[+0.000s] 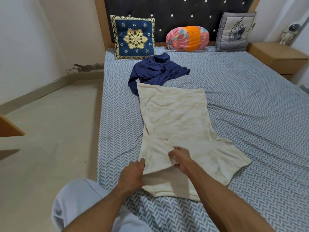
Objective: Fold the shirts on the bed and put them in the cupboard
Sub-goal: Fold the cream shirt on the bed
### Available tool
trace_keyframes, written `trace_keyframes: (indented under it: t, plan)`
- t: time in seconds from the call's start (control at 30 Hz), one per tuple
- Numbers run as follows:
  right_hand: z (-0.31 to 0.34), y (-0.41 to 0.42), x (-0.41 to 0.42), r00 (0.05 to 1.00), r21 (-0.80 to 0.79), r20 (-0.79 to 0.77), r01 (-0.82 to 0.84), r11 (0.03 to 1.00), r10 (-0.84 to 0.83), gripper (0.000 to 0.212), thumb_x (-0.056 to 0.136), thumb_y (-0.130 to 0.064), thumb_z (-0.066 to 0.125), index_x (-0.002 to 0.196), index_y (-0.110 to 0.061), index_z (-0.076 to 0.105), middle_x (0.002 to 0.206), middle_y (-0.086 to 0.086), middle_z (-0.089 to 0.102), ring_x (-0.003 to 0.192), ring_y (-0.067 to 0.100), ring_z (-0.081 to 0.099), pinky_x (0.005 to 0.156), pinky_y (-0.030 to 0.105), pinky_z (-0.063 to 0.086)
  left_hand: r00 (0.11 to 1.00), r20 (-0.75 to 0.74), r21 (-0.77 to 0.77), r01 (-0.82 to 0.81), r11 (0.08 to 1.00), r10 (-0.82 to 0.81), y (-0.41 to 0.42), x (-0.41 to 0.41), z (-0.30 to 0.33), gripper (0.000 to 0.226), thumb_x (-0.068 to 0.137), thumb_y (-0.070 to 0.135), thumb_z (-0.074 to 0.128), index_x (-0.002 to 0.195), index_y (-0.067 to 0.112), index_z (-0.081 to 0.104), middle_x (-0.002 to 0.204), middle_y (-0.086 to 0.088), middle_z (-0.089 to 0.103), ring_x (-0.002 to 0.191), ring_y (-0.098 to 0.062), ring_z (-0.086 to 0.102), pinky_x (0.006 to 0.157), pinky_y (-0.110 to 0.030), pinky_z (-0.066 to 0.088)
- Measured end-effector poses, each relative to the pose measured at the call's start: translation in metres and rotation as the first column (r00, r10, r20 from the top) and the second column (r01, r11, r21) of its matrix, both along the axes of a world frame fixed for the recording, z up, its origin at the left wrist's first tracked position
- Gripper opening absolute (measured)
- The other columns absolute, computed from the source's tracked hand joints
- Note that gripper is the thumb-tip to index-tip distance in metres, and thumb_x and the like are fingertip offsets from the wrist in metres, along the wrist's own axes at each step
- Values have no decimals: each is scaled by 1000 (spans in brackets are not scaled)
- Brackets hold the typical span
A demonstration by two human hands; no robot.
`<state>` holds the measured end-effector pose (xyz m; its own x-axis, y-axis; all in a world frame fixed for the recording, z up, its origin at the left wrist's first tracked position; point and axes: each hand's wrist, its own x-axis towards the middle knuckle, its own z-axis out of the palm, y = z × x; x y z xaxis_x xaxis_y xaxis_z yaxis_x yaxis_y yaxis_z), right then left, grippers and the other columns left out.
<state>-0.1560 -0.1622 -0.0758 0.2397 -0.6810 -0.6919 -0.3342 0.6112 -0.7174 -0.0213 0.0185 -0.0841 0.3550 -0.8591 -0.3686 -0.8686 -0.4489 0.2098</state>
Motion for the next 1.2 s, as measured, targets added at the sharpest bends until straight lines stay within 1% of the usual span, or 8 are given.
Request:
trace_keyframes:
  t: [0.23, 0.4, 0.57, 0.7, 0.83, 0.97, 1.1, 1.2]
  plan:
    - [-14, -21, -32, 998, -208, -51, -33, 978, 23, 32, 77, -2, 67, 103, -20, 70, 104, 7, 70, 97, 29, 67, 80, 51, 60, 983, -79, -5, 163, 987, -163, -12, -19, 4, 58, 78, 7, 62, 131, 21, 43, 118, -6, 56, 109, -26, 53, 71, -34, 41]
    - [-27, -32, -51, 896, -321, -414, -310, 895, 162, 41, 75, -14, 68, 115, -20, 67, 108, 5, 71, 96, 26, 66, 82, 36, 57, 971, -190, 25, 150, 988, -143, -16, -27, -3, 50, 83, 46, 60, 128, 26, 49, 119, -2, 59, 106, -25, 57, 85, -38, 51]
    - [-20, -48, -29, 604, -387, -752, -729, 565, 264, 57, 86, -45, 62, 137, -23, 52, 131, 6, 57, 124, 31, 52, 99, 44, 46, 977, -200, -105, 53, 993, -73, -29, -16, -4, 50, 91, 63, 51, 125, 27, 60, 108, 4, 59, 107, -18, 54, 93, -35, 46]
    - [-20, -71, 3, 571, -487, -763, -816, 313, 302, 51, 91, -43, 58, 140, -28, 53, 140, 4, 52, 129, 28, 47, 102, 46, 40, 978, -207, -263, -63, 963, 8, -48, 5, 0, 39, 94, 54, 58, 120, 26, 64, 90, 9, 51, 91, -14, 51, 87, -32, 46]
    - [-29, -97, 31, 515, -469, -761, -857, 215, 394, 45, 88, -59, 59, 126, -35, 63, 133, -1, 56, 127, 24, 48, 99, 43, 38, 960, -261, -325, -189, 927, 105, -64, 32, 2, 32, 93, 48, 62, 115, 25, 68, 92, 7, 60, 85, -9, 56, 82, -27, 46]
    - [-42, -114, 59, 528, -482, -739, -848, 220, 419, 39, 83, -71, 59, 99, -37, 68, 106, -7, 59, 109, 20, 54, 92, 43, 39, 926, -312, -322, -312, 894, 211, -94, 63, 1, 24, 94, 40, 65, 107, 22, 72, 96, 4, 69, 87, -11, 63, 83, -29, 51]
    - [-76, -108, 65, 666, -619, -672, -746, 247, 325, 29, 80, -63, 61, 89, -35, 62, 87, -13, 50, 92, 15, 52, 85, 39, 31, 882, -381, -291, -400, 869, 278, -145, 95, -10, 22, 95, 38, 64, 102, 19, 73, 92, 5, 71, 86, -12, 64, 80, -28, 49]
    - [-86, -105, 66, 697, -670, -673, -716, 196, 246, 23, 83, -57, 62, 85, -34, 60, 83, -13, 48, 83, 13, 50, 79, 37, 30, 839, -434, -293, -476, 829, 328, -189, 122, -17, 18, 96, 37, 64, 90, 21, 70, 79, 7, 67, 77, -12, 63, 71, -25, 44]
